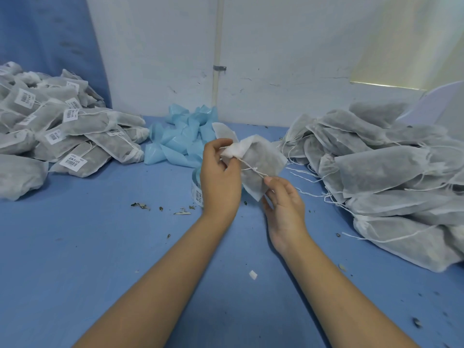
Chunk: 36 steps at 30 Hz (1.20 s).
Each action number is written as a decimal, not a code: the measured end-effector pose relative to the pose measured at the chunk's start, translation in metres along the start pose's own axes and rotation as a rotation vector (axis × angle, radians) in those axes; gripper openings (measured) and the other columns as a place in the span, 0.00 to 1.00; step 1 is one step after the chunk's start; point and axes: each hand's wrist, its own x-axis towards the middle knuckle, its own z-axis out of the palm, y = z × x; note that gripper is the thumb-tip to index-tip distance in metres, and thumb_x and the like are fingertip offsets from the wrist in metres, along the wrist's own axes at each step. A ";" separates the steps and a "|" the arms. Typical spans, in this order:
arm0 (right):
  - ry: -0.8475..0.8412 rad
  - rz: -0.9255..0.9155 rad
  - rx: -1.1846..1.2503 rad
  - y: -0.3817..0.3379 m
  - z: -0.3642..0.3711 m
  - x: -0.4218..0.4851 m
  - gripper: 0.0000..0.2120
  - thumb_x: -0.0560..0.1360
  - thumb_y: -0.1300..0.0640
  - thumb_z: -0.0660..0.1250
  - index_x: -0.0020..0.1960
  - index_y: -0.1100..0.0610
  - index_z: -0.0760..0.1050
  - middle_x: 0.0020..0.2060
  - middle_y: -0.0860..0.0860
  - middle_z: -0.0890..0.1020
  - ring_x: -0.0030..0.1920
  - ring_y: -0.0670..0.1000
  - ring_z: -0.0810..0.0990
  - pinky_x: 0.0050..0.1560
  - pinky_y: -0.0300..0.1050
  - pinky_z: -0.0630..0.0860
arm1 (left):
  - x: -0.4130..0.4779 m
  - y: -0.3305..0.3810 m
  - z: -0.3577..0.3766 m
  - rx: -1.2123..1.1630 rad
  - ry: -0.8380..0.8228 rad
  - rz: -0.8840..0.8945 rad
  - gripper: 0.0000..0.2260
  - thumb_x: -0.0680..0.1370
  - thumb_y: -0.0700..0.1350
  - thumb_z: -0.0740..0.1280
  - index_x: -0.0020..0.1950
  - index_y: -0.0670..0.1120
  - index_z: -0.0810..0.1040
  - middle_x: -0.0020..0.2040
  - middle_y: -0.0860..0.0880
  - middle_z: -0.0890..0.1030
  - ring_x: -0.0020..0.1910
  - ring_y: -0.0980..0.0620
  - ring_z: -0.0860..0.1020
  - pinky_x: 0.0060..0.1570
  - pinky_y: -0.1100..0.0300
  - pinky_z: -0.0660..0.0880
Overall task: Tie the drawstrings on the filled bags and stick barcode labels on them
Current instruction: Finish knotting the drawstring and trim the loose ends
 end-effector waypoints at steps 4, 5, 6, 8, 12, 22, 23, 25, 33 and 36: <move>0.041 0.056 0.048 0.001 0.000 0.002 0.08 0.75 0.63 0.68 0.39 0.54 0.76 0.37 0.46 0.83 0.40 0.45 0.81 0.41 0.36 0.77 | 0.004 0.000 0.000 -0.168 -0.106 -0.253 0.11 0.75 0.32 0.62 0.48 0.48 0.76 0.47 0.48 0.79 0.45 0.51 0.76 0.44 0.61 0.73; 0.055 0.067 0.056 0.001 -0.001 0.002 0.07 0.75 0.62 0.67 0.39 0.54 0.75 0.38 0.47 0.82 0.41 0.46 0.80 0.42 0.37 0.77 | 0.004 0.000 0.000 -0.219 -0.136 -0.294 0.11 0.75 0.33 0.62 0.47 0.48 0.77 0.45 0.48 0.78 0.44 0.51 0.75 0.40 0.63 0.73; 0.065 0.076 0.065 0.001 -0.001 0.003 0.07 0.75 0.62 0.67 0.40 0.54 0.75 0.39 0.48 0.82 0.42 0.47 0.80 0.41 0.37 0.77 | 0.003 -0.001 -0.001 -0.247 -0.158 -0.317 0.11 0.73 0.34 0.62 0.48 0.48 0.77 0.44 0.48 0.78 0.41 0.51 0.74 0.35 0.66 0.71; 0.074 0.089 0.081 0.002 -0.002 0.003 0.06 0.75 0.62 0.67 0.40 0.54 0.74 0.40 0.49 0.82 0.43 0.48 0.80 0.41 0.37 0.78 | 0.001 -0.002 -0.001 -0.246 -0.184 -0.343 0.17 0.66 0.38 0.61 0.53 0.49 0.75 0.42 0.49 0.75 0.35 0.54 0.71 0.30 0.68 0.67; 0.087 0.096 0.105 0.001 -0.003 0.003 0.07 0.76 0.63 0.66 0.40 0.55 0.75 0.38 0.49 0.83 0.40 0.48 0.80 0.39 0.37 0.77 | -0.007 -0.009 0.002 -0.116 -0.232 -0.325 0.29 0.69 0.34 0.62 0.68 0.49 0.64 0.44 0.52 0.74 0.36 0.58 0.72 0.30 0.71 0.70; 0.003 0.062 0.014 0.005 -0.001 0.001 0.04 0.76 0.63 0.66 0.42 0.58 0.75 0.38 0.53 0.81 0.39 0.49 0.80 0.45 0.42 0.79 | -0.010 -0.015 0.005 -0.064 -0.105 -0.247 0.24 0.71 0.35 0.73 0.63 0.44 0.68 0.56 0.45 0.78 0.54 0.50 0.79 0.54 0.56 0.77; -0.010 0.056 0.004 0.005 -0.001 0.001 0.05 0.76 0.63 0.66 0.42 0.59 0.75 0.38 0.53 0.81 0.39 0.50 0.80 0.45 0.43 0.79 | -0.009 -0.014 0.005 -0.077 -0.085 -0.263 0.22 0.71 0.36 0.73 0.62 0.41 0.70 0.56 0.42 0.79 0.55 0.46 0.79 0.55 0.53 0.77; -0.044 0.046 -0.008 0.004 0.000 0.000 0.06 0.76 0.63 0.66 0.41 0.58 0.74 0.38 0.54 0.81 0.39 0.50 0.80 0.43 0.41 0.79 | -0.008 -0.014 0.002 -0.082 -0.068 -0.305 0.17 0.71 0.38 0.74 0.58 0.40 0.75 0.52 0.42 0.82 0.52 0.46 0.81 0.52 0.53 0.78; -0.128 -0.045 -0.298 0.008 -0.001 -0.003 0.08 0.73 0.67 0.66 0.45 0.54 0.76 0.34 0.47 0.79 0.34 0.45 0.76 0.34 0.33 0.72 | 0.004 -0.008 -0.009 -0.172 -0.079 -0.379 0.09 0.73 0.42 0.72 0.52 0.42 0.80 0.48 0.46 0.84 0.49 0.48 0.83 0.51 0.53 0.79; -0.191 -0.218 -0.638 0.014 0.001 -0.006 0.19 0.71 0.69 0.66 0.50 0.46 0.71 0.46 0.48 0.75 0.32 0.38 0.74 0.36 0.29 0.71 | 0.011 -0.007 -0.016 -0.200 -0.127 -0.381 0.05 0.76 0.41 0.69 0.51 0.46 0.79 0.46 0.48 0.84 0.45 0.51 0.82 0.45 0.57 0.78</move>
